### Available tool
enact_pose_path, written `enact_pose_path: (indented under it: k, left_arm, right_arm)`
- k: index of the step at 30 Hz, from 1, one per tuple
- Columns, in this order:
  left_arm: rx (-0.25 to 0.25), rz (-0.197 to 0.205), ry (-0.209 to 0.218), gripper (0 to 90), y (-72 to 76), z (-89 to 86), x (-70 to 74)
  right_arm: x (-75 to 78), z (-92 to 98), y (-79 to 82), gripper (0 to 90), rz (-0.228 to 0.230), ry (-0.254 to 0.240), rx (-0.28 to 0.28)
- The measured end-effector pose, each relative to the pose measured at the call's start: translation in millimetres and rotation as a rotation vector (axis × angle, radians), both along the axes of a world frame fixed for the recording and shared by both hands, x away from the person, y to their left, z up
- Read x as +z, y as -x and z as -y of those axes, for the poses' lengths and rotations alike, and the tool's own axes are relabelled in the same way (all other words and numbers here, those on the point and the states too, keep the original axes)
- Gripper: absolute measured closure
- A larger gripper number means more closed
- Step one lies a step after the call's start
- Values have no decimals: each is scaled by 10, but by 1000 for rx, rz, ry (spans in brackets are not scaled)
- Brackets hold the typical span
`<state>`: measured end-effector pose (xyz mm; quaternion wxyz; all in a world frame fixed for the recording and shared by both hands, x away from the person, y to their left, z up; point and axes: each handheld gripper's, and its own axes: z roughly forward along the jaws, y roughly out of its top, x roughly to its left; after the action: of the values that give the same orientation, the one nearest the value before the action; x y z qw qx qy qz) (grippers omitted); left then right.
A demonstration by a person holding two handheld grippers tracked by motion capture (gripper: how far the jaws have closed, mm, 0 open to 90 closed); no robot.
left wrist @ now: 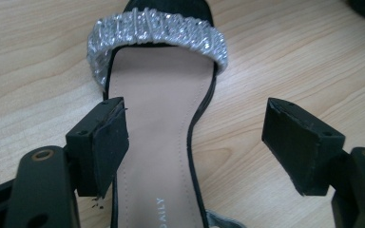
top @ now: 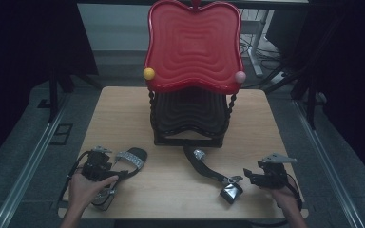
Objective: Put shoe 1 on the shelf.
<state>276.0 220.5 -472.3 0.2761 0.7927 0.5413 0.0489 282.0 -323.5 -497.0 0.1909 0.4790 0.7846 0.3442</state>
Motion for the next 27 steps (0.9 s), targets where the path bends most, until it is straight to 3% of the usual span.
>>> enact_pose_path:
  k: [9,14,18,20,27]
  left_arm:
    - [28,-52,-64,221,-39,5,-166]
    - [31,-79,-138,220,-46,39,-224]
    - [45,-101,-155,234,-47,41,-299]
    - [47,-118,-143,227,-44,30,-358]
    - [40,-139,-155,305,-34,77,-370]
  right_arm:
    - [2,10,-5,306,11,4,-5]
    - [7,-2,1,306,13,3,-2]
    - [3,-10,-2,306,12,4,1]
    - [0,-14,-4,307,12,5,1]
    - [0,-18,-8,307,14,6,0]
